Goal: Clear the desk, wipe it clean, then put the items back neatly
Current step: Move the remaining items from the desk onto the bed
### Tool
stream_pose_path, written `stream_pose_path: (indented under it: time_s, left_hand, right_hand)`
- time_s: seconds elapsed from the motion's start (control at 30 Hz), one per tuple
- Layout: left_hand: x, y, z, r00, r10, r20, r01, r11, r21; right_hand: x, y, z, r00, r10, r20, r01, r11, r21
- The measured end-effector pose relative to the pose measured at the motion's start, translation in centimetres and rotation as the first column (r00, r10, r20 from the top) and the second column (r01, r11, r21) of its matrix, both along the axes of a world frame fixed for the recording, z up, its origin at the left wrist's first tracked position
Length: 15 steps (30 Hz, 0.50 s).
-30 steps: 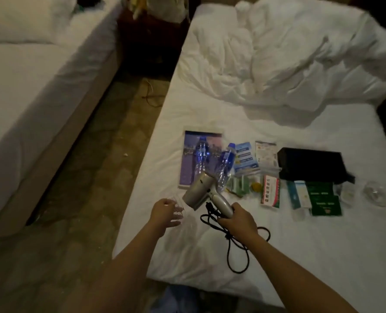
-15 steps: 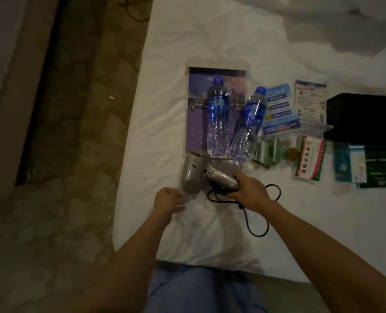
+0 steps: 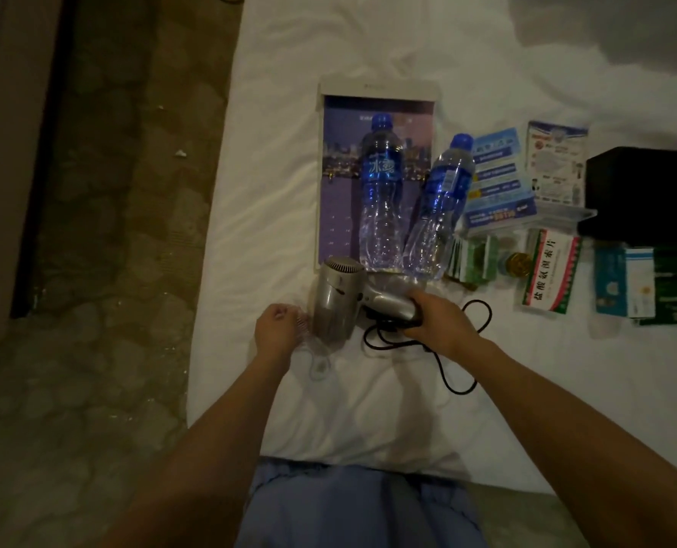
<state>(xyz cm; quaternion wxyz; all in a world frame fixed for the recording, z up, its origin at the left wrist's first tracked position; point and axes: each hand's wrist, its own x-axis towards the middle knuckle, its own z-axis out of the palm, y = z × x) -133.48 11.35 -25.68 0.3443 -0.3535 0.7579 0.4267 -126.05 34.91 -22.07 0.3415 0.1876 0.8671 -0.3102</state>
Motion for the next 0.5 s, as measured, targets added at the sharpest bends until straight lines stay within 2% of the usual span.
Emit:
stream_pose_path:
  time_s: [0.17, 0.3, 0.5]
  left_hand:
    - [-1.3, 0.6, 1.5, 0.993, -0.1, -0.061, 0.099, 0.995, -0.013]
    - [-1.5, 0.4, 3.2, 0.98, -0.185, -0.067, 0.187, 0.982, 0.016]
    - [-1.8, 1.4, 10.7, 0.857, -0.472, -0.208, 0.46, 0.881, -0.107]
  right_hand:
    - [0.3, -0.1, 0.2, 0.997, -0.065, -0.03, 0.065, 0.998, -0.025]
    - [0.9, 0.6, 1.9, 0.999, -0.045, -0.012, 0.045, 0.999, 0.011]
    - [3.2, 2.5, 8.9, 0.998, -0.052, -0.039, 0.055, 0.996, 0.068]
